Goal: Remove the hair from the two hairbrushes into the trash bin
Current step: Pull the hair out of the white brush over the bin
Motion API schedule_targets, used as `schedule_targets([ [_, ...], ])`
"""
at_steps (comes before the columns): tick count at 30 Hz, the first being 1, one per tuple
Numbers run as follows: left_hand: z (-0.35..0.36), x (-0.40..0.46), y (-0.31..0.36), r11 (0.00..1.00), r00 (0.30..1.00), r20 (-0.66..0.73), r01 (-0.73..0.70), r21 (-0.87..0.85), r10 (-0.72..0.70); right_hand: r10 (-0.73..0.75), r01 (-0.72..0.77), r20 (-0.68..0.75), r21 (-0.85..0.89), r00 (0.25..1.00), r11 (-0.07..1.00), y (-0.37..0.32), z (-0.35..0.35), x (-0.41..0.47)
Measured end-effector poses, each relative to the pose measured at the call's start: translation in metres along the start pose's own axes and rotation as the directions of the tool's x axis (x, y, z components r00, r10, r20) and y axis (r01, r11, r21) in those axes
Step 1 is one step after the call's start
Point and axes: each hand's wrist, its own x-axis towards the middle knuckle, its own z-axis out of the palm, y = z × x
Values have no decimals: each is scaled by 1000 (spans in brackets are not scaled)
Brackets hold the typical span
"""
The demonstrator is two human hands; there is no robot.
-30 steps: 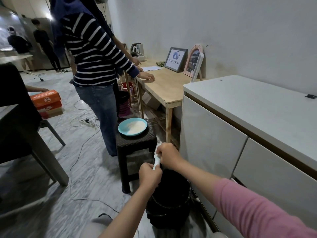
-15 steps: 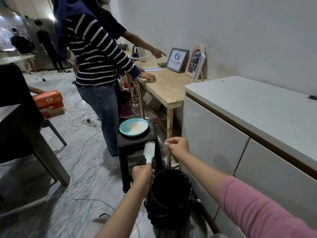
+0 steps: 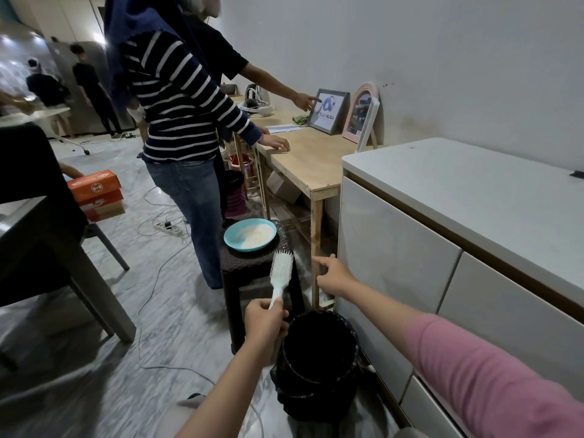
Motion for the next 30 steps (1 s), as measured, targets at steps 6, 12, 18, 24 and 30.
schedule_targets([
  [6,1,-9,1,998,998,58,9,-64,-6,26,4,-124,236,992,972,-9,0,-5],
  [12,11,6,10,997,995,101,1,-76,7,57,-2,-123,407,991,913,-19,-4,6],
  [18,24,21,39,999,989,138,-51,9,50,64,30,-204,427,977,904,-41,-28,18],
  [24,42,1,121,970,972,194,-169,176,134,107,21,-285,411,952,911,-86,-106,0],
  [30,83,-34,204,950,933,310,-247,191,181,186,2,-366,458,912,889,-118,-200,-30],
])
